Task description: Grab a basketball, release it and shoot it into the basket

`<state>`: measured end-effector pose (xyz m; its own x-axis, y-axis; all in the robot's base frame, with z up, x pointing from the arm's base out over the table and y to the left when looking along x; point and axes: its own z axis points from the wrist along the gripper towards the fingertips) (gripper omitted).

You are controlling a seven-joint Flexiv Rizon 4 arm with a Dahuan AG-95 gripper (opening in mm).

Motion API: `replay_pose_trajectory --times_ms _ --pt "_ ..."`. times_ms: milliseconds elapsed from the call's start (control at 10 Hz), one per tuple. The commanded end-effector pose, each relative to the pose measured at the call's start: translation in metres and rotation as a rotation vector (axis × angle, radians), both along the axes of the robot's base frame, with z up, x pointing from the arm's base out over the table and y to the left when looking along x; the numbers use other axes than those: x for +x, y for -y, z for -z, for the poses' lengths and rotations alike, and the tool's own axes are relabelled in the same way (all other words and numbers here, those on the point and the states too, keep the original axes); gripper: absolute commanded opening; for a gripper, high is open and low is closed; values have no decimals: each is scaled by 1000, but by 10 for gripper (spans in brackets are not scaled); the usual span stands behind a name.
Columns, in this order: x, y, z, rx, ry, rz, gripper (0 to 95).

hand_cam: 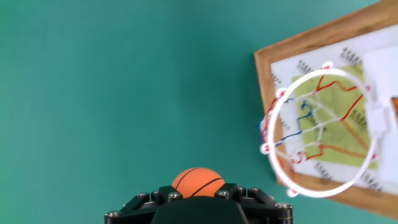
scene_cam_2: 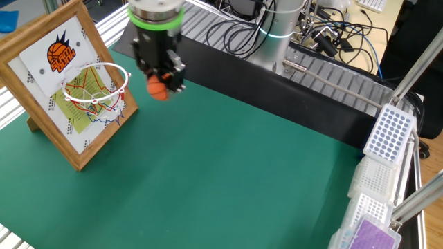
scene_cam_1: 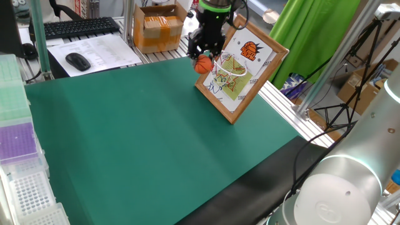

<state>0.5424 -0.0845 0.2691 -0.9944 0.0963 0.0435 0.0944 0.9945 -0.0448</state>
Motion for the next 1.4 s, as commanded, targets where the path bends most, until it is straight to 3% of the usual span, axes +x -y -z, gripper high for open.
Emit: replay_pose_trajectory --times_ms 100,500,800,1000,1400 --pt "2 18 -6 -18 0 -33 190" --pt "11 48 -21 -33 -2 -82 190" --pt "21 71 -26 -38 -4 -120 190" --pt "26 84 -27 -59 -6 -158 190" --pt "34 109 -21 -68 0 -202 190"
